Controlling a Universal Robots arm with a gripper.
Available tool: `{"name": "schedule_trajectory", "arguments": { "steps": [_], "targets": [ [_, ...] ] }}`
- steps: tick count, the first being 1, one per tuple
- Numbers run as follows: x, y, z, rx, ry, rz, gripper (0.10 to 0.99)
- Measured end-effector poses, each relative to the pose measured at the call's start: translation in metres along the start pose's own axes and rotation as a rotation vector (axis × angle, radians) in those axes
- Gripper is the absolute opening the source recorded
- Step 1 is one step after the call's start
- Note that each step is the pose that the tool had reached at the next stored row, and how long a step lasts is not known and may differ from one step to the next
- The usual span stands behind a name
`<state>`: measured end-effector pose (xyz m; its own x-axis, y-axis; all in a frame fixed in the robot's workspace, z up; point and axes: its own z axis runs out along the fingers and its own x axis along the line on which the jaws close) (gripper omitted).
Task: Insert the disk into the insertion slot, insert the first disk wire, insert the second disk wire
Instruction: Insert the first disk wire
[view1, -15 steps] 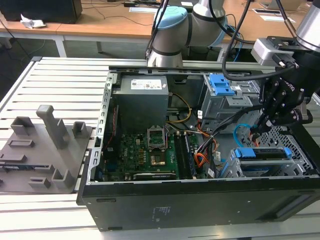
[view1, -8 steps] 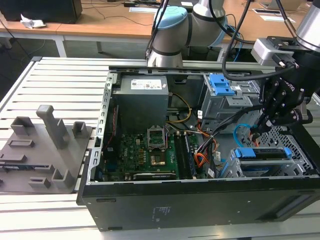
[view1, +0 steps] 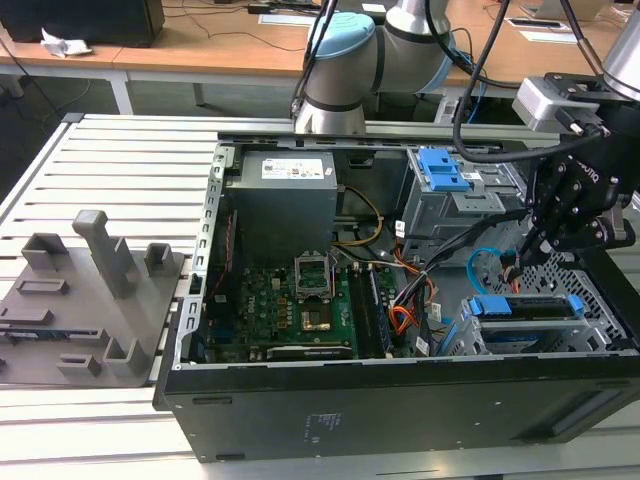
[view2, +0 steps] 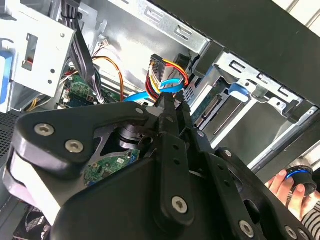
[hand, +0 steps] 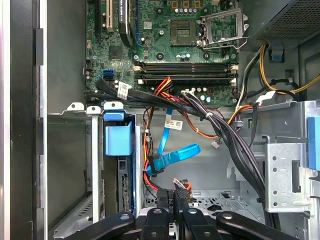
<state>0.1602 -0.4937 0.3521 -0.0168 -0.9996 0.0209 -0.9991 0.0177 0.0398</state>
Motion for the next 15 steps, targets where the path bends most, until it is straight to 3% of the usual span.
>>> {"name": "schedule_trajectory", "arguments": {
  "steps": [5, 15],
  "targets": [
    [0.0009, -0.0001, 0.0001, 0.000, 0.0001, 0.000, 0.173],
    [0.0139, -0.0003, 0.0003, 0.000, 0.0001, 0.000, 0.173]
  ]
}}
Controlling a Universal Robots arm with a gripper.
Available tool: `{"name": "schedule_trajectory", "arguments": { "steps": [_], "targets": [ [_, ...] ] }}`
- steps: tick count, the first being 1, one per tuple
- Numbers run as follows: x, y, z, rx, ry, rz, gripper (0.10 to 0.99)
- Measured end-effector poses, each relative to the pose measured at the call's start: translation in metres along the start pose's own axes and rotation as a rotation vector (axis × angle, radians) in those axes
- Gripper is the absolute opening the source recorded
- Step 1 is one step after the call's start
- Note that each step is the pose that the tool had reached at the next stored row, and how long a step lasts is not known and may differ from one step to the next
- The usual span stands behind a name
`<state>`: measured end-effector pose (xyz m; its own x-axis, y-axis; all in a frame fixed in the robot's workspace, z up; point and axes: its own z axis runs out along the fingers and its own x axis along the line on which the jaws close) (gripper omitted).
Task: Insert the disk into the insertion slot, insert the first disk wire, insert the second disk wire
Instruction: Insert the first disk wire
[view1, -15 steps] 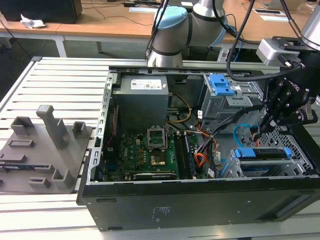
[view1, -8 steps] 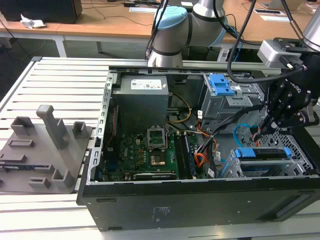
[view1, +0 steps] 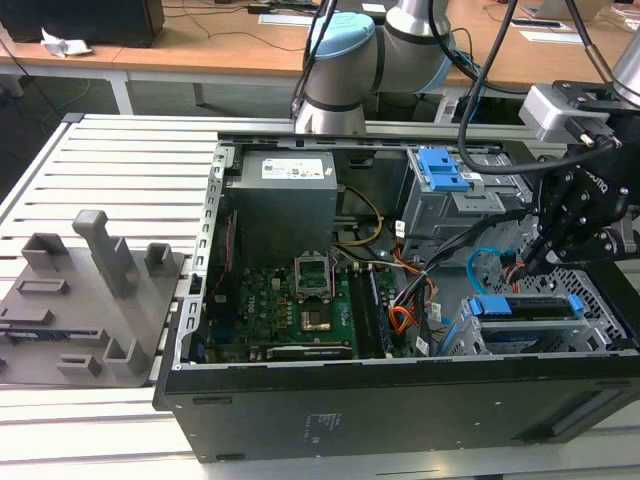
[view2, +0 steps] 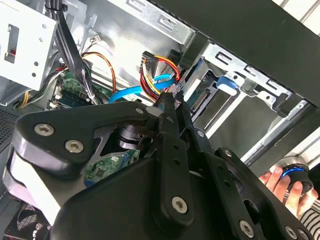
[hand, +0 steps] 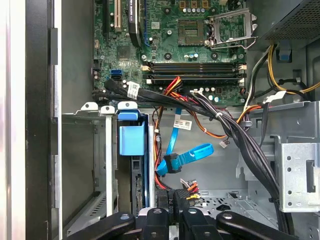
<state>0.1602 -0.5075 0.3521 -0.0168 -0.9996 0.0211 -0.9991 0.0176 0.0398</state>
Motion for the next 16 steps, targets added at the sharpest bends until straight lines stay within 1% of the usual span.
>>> {"name": "schedule_trajectory", "arguments": {
  "steps": [4, 11, 13, 16],
  "targets": [
    [0.0037, -0.0001, 0.0001, 0.000, 0.0000, 0.000, 0.173],
    [0.0142, -0.0002, 0.0003, 0.000, 0.0000, 0.000, 0.173],
    [0.0149, -0.0002, 0.0003, 0.000, 0.0000, 0.000, 0.173],
    [0.0150, -0.0004, 0.0020, 0.000, -0.0034, 0.000, 0.173]
  ]
}}
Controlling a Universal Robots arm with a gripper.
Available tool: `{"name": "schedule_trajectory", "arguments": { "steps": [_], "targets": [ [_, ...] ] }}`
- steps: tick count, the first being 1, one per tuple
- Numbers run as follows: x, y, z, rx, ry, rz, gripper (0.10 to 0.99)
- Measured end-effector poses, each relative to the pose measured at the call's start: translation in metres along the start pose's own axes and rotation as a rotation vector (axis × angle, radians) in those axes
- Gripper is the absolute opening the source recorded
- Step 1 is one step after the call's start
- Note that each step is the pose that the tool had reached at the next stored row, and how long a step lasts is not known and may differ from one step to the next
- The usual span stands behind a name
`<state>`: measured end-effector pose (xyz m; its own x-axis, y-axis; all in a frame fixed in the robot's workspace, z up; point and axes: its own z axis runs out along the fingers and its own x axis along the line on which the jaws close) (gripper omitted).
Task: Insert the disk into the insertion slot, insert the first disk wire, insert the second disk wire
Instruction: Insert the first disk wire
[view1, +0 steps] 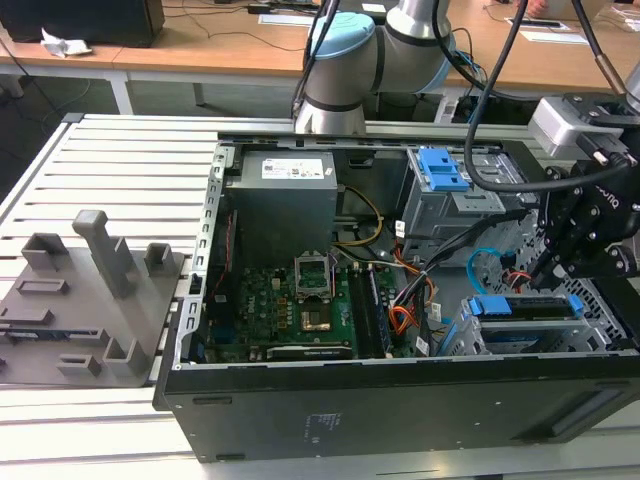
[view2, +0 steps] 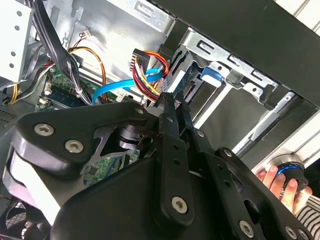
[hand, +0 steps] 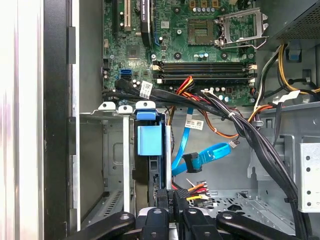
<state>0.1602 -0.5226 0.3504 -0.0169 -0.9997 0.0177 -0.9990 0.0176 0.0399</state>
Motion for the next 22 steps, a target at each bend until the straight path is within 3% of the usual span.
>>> {"name": "schedule_trajectory", "arguments": {
  "steps": [9, 17, 19, 22],
  "targets": [
    [0.0087, -0.0027, 0.0035, 0.000, -0.0022, 0.000, 0.173],
    [0.0119, -0.0043, 0.0073, 0.000, -0.0049, 0.000, 0.173],
    [0.0119, -0.0045, 0.0082, 0.000, -0.0199, -0.001, 0.173],
    [0.0120, -0.0051, 0.0082, 0.000, -0.0267, -0.001, 0.173]
  ]
}}
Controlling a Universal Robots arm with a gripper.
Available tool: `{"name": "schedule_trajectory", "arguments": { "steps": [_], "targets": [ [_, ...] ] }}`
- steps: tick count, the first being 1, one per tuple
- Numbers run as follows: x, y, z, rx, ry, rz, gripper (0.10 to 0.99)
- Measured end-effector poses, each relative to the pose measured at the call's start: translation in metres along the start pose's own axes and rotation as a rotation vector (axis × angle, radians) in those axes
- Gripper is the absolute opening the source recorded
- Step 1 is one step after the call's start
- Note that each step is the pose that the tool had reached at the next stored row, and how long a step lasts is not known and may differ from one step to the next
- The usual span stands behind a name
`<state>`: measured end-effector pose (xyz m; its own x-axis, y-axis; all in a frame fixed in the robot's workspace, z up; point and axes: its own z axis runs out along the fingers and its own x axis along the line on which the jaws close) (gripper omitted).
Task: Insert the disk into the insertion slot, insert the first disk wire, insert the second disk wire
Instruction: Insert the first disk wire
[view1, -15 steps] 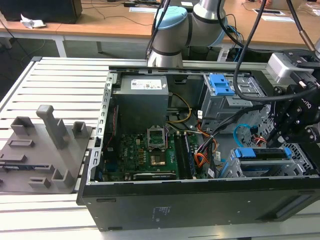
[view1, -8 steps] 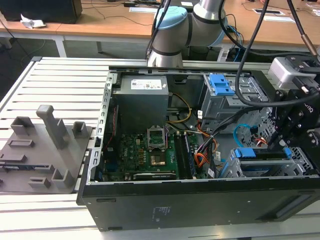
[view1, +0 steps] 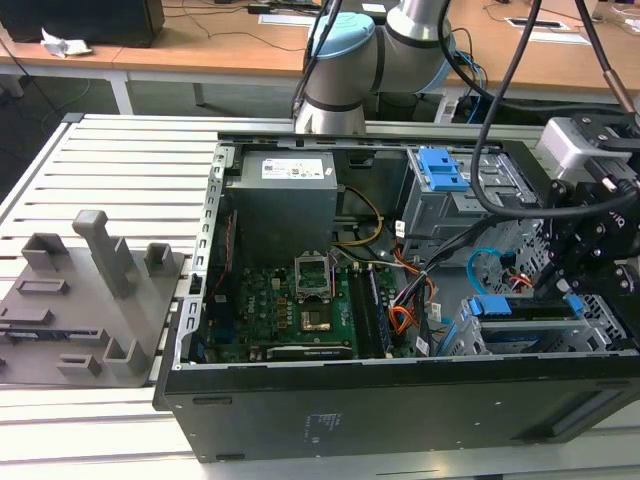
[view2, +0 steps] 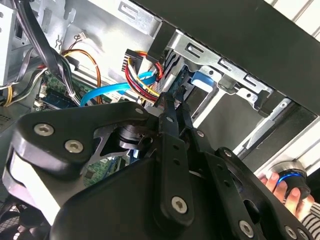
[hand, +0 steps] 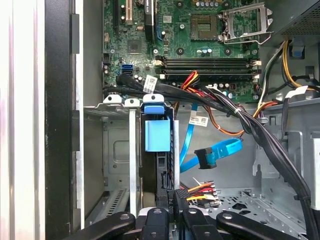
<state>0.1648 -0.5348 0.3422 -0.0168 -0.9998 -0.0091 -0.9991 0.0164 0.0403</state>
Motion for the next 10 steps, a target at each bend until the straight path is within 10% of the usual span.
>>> {"name": "schedule_trajectory", "arguments": {
  "steps": [10],
  "targets": [
    [0.0042, -0.0012, 0.0023, 0.000, -0.0003, 0.000, 0.173]
  ]
}}
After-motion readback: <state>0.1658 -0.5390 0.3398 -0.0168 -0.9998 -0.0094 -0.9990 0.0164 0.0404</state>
